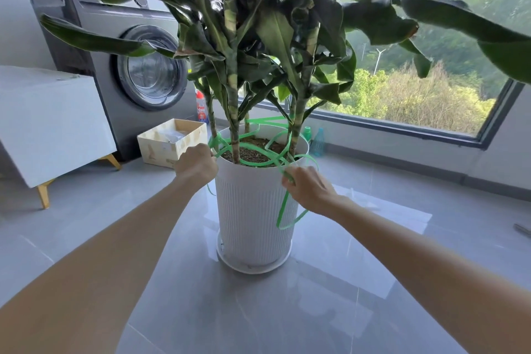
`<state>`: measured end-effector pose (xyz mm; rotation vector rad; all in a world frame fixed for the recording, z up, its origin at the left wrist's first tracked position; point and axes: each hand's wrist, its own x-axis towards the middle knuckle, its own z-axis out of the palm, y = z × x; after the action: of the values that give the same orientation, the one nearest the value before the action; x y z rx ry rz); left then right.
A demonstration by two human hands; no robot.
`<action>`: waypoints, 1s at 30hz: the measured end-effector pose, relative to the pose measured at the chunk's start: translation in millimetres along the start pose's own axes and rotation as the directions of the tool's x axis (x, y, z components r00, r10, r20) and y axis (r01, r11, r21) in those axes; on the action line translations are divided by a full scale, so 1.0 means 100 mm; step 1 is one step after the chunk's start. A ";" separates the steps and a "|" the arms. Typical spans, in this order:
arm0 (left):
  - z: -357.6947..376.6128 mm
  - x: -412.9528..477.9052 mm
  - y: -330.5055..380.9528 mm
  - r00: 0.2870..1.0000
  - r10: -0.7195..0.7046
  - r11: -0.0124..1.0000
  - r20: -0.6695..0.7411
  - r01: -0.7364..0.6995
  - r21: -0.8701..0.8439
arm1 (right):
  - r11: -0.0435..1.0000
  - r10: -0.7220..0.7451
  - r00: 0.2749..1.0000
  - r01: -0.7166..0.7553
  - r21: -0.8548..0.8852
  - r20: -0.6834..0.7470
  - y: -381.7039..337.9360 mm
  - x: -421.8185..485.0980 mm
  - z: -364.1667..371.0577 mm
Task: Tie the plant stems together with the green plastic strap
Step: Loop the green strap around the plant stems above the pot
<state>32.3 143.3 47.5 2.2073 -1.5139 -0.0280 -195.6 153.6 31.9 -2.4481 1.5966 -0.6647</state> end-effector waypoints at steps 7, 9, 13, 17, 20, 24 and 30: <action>0.02 -0.01 0.02 1.000 0.027 0.999 0.008 -0.027 -0.028 | 0.911 0.355 0.927 -0.316 -0.264 0.117 0.25 0.00 -0.08; 0.03 0.00 0.03 0.999 0.042 0.999 0.012 -0.041 -0.033 | 0.948 0.226 0.929 -0.140 -0.287 0.292 0.16 -0.07 -0.10; 0.01 0.00 0.02 0.999 0.041 0.998 0.009 -0.040 -0.058 | 0.987 0.082 0.639 0.055 -0.151 0.765 -0.34 -0.25 0.01; -0.01 0.00 0.05 0.998 0.058 0.995 0.013 -0.056 -0.080 | 0.998 -0.013 0.498 0.054 -0.016 0.867 -0.66 -0.34 0.11; -0.01 -0.02 0.07 0.997 0.073 0.995 0.020 -0.071 -0.071 | 0.987 -0.011 0.629 0.130 -0.092 0.777 -0.60 -0.29 0.11; -0.01 -0.01 0.03 0.998 0.057 0.997 0.018 -0.056 -0.059 | 0.991 -0.063 0.917 0.105 -0.087 0.394 -0.25 -0.11 0.05; 0.04 0.03 -0.08 0.999 0.026 0.998 0.038 -0.023 -0.062 | 0.988 0.147 0.837 -0.146 -0.044 0.527 0.10 0.09 -0.04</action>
<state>39.7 141.8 41.8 2.1517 -1.5400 -0.1084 -202.8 141.9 34.7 -2.2026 1.5169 0.0492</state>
